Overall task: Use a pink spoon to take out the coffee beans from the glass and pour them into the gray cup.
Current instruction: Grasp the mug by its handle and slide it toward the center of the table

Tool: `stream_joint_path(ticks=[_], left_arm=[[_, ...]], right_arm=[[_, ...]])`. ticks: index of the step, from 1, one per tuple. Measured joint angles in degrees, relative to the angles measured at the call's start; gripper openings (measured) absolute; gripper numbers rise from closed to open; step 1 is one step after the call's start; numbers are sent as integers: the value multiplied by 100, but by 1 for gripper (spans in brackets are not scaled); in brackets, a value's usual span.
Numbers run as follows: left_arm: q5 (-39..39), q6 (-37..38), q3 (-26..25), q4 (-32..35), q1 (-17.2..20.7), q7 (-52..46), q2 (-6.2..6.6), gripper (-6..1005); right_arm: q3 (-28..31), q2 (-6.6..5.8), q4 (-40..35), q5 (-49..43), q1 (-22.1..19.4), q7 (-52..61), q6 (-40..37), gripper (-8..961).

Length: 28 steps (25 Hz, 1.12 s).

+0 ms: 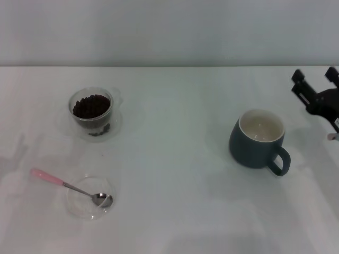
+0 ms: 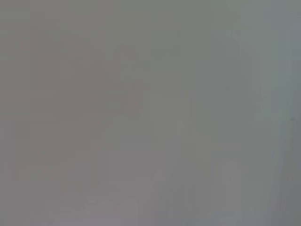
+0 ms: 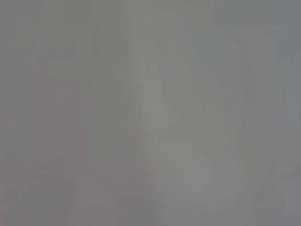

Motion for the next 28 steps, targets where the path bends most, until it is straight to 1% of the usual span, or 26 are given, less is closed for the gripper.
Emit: stream_joint_path(ticks=[5,10,15,18,23,28], left_arm=[[-19,-1,-8,63,14,0,-18,862],[-41,-1,-10,66,28,0,-13,862],[-101,-1,-10,67,42,0,-12,862],[-104,-1,-10,67,44,0,-13,861],[-105,-19,-10,56,44,-1,-20,861],[-176,-74,-9,12,57,-38,-38,862]], right_arm=[[-339,-11,712,13,-435,-425,-471,830],[-643,-41,1073,-99,-887,-439,-555,829],[-989,-57,1062,-297,-1167,-443,-316,829],[-1076,-59,1022,-404,-1242,-445,-255,828],[-1144,-66,766,-443,-1248,-444,-188,828],[-1140,-77,392,-523,-1226,-444,189,828]])
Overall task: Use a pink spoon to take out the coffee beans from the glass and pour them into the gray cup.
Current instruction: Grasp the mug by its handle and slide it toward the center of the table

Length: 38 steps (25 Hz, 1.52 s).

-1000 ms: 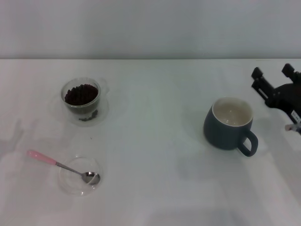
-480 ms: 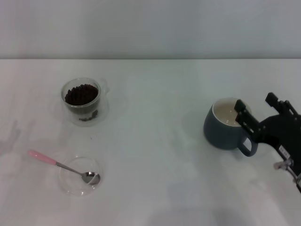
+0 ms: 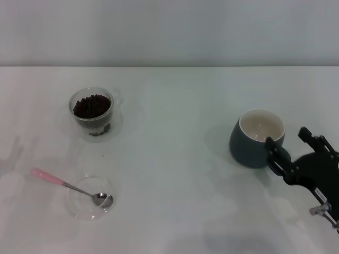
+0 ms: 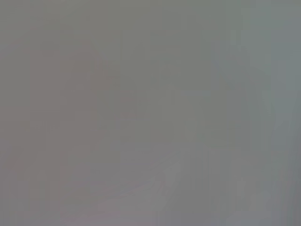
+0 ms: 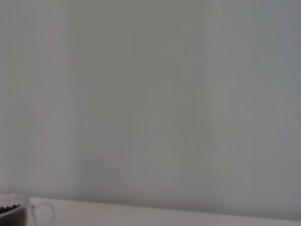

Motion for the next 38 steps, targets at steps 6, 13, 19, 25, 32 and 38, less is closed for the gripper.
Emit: stream_joint_path(ticks=[6,13,19,25,32,38], left_arm=[[10,-14,22,-7,-14,-10,-3,861],[14,-16,24,-21,-49,-13,-4,862],[-8,-34,2,-25,-49,-15,-8,862],[-8,-66,-1,-25,-50,-15,-10,861],[-53,-69,-1,-25,-66,-15,-3,861],[-69,-69,0,-24,-77,-15,6,861]], right_arm=[[54,11,-383,43,75,20,73,828],[87,29,-803,115,290,31,102,827],[86,26,-1088,147,491,39,150,827],[71,34,-1350,224,745,41,113,827],[204,10,-1711,542,1023,41,125,827],[420,11,-1890,578,1106,41,144,826]])
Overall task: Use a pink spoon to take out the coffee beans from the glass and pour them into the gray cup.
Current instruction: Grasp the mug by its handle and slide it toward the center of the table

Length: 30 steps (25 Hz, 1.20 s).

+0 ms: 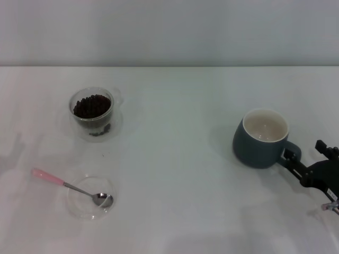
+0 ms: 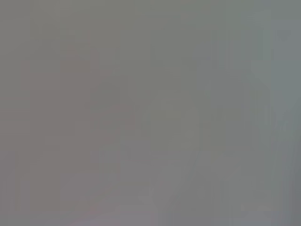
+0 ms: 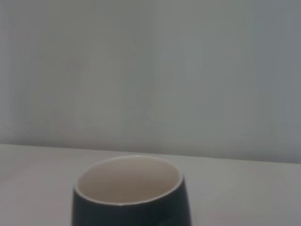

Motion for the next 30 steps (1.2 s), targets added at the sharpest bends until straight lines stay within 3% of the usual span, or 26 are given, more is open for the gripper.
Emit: stream_joint_path(ticks=[6,15,30], left_arm=[[0,-6,0,2,-2,-4,2,861],[-7,-90,1,-1,11,-8,-5,861],[-18,-178,1,5,50,-9,-1,862]], right_arm=[[161,-3,-132,0,116,-1,1,826],[243,26,-669,210,683,0,3,826],[305,-2,-1211,643,1268,8,46,816]])
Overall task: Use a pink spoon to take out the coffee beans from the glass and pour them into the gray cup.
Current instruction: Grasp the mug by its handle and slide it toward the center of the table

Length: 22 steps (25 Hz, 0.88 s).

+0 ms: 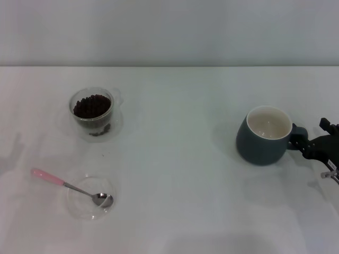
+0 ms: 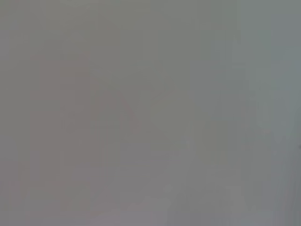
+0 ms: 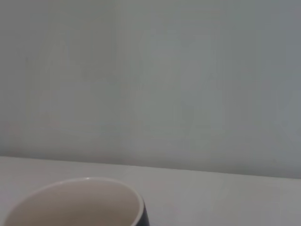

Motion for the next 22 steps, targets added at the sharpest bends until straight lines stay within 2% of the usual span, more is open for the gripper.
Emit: stream_joint_path(ticks=[10,22], left_arm=[[-68,12,-1,33,-12,4,12,862],[-71,40,-1,60,3,15,20,861]], right_arm=[[-172,-1,-317,-14,149,1,501,730],[-209,-1,-318,-21,229,7,492,226]])
